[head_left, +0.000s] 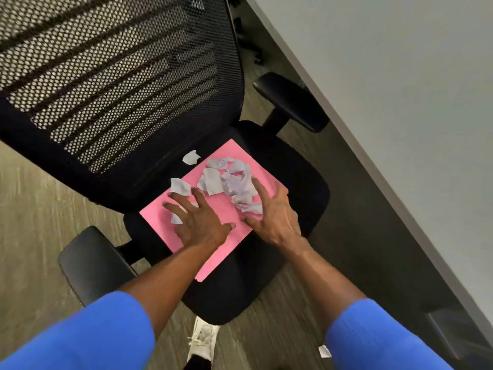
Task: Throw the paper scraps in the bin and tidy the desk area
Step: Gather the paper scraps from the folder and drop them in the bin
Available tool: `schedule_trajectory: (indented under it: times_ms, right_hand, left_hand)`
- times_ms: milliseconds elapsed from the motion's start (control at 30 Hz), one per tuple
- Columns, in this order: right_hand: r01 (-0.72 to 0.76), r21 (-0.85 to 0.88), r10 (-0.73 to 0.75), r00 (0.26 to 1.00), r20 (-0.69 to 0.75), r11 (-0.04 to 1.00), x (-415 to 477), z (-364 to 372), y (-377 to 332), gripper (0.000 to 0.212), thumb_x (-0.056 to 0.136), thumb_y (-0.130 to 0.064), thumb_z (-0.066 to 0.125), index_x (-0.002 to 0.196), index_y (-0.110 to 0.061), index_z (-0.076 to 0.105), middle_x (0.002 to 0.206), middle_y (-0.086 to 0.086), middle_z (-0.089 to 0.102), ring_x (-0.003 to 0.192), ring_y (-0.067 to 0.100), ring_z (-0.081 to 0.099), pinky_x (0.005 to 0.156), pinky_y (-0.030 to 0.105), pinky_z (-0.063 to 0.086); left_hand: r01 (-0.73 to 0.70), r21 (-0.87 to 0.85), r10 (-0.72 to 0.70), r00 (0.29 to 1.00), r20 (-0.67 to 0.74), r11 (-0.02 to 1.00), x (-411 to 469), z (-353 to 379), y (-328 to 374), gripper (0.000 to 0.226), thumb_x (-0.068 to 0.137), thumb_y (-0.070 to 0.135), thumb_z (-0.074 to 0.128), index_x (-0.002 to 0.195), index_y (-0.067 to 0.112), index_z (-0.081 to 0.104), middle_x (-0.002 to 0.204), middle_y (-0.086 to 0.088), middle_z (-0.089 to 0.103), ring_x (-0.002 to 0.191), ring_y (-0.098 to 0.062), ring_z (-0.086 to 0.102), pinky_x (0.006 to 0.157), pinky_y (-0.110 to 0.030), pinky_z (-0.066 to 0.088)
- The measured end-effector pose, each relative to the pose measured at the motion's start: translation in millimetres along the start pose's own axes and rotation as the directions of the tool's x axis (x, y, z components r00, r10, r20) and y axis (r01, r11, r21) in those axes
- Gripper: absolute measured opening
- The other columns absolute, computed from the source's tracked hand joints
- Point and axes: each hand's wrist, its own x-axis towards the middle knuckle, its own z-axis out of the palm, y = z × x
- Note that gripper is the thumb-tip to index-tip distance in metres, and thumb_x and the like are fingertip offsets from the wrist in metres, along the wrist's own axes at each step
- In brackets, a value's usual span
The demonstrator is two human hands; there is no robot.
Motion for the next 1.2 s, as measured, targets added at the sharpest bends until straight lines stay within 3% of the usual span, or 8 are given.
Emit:
schedule_trajectory:
  times_ms: [167,333,433,600,733,967,1133,1200]
  right_hand:
    - [0.045,-0.125,-0.038,0.998,0.056,0.991,43,17,-26,0.105,0.082,-0.065,0.073,0.158,-0.052,0.002,0.169,0.018,0.000,0.154,0.044,0.020,0.106,0.058,0.051]
    - [0.065,-0.211,-0.064,0.998,0.011,0.975,58,29,-38,0.090,0.086,-0.056,0.074,0.157,-0.045,0.019,0.160,0.018,0.015,0.144,0.040,0.028,0.091,0.052,0.053]
    - [0.059,-0.228,-0.065,0.998,-0.016,0.972,60,33,-39,0.073,0.091,-0.053,0.068,0.154,-0.042,0.032,0.150,0.015,0.025,0.137,0.036,0.032,0.082,0.047,0.052]
    - [0.042,-0.115,-0.051,0.996,-0.074,0.992,53,46,-31,0.047,0.087,-0.033,0.079,0.129,-0.028,0.061,0.133,0.009,0.040,0.120,0.031,0.043,0.076,0.043,0.056]
    - [0.060,-0.005,-0.060,0.985,-0.164,0.998,41,55,-23,0.024,0.087,-0.023,0.077,0.110,-0.021,0.071,0.116,0.004,0.050,0.104,0.026,0.047,0.067,0.035,0.044]
    - [-0.007,0.213,0.060,0.968,-0.245,0.977,21,63,-13,0.024,0.077,-0.022,0.085,0.101,-0.023,0.080,0.088,-0.002,0.055,0.082,0.023,0.055,0.059,0.027,0.032]
    - [-0.033,0.313,0.136,0.940,-0.313,0.949,-6,56,-1,0.013,0.083,-0.019,0.079,0.095,-0.018,0.081,0.085,0.003,0.061,0.081,0.023,0.059,0.066,0.039,0.052]
    - [-0.051,0.369,0.185,0.924,-0.336,0.928,-18,52,8,0.013,0.082,-0.017,0.077,0.094,-0.021,0.082,0.084,0.001,0.061,0.080,0.019,0.060,0.068,0.039,0.054]
  left_hand:
    - [-0.029,0.036,0.029,0.999,0.025,0.999,18,16,-14,0.132,0.074,0.072,0.080,0.165,0.030,-0.006,0.168,-0.031,-0.017,0.156,-0.056,0.006,0.113,-0.064,0.041]
    - [-0.093,0.033,0.093,0.996,0.007,0.995,18,36,-14,0.094,0.095,0.050,0.070,0.165,0.035,0.010,0.170,-0.030,-0.006,0.157,-0.050,0.009,0.119,-0.061,0.033]
    - [-0.140,0.019,0.141,0.988,-0.068,0.990,16,47,-11,0.077,0.099,0.028,0.069,0.161,0.032,0.025,0.165,-0.029,0.010,0.150,-0.045,0.023,0.109,-0.050,0.048]
    - [-0.227,-0.039,0.222,0.969,-0.106,0.973,10,50,-4,0.056,0.098,0.008,0.065,0.148,0.023,0.044,0.149,-0.019,0.032,0.130,-0.036,0.041,0.095,-0.039,0.057]
    - [-0.292,-0.083,0.277,0.948,-0.154,0.953,9,50,-6,0.045,0.095,-0.003,0.062,0.136,0.014,0.052,0.143,-0.017,0.041,0.120,-0.033,0.045,0.095,-0.042,0.055]
    - [-0.320,-0.199,0.285,0.941,-0.184,0.926,0,40,-14,0.042,0.089,-0.012,0.063,0.126,0.009,0.063,0.136,-0.013,0.053,0.118,-0.032,0.052,0.095,-0.042,0.055]
    - [-0.320,-0.246,0.275,0.940,-0.200,0.915,-19,37,-8,0.039,0.088,-0.013,0.064,0.121,0.007,0.065,0.130,-0.013,0.058,0.117,-0.031,0.056,0.095,-0.037,0.049]
    - [-0.348,-0.275,0.303,0.933,-0.194,0.896,-29,39,-5,0.041,0.084,-0.016,0.066,0.118,0.006,0.065,0.127,-0.013,0.059,0.114,-0.032,0.059,0.094,-0.039,0.054]
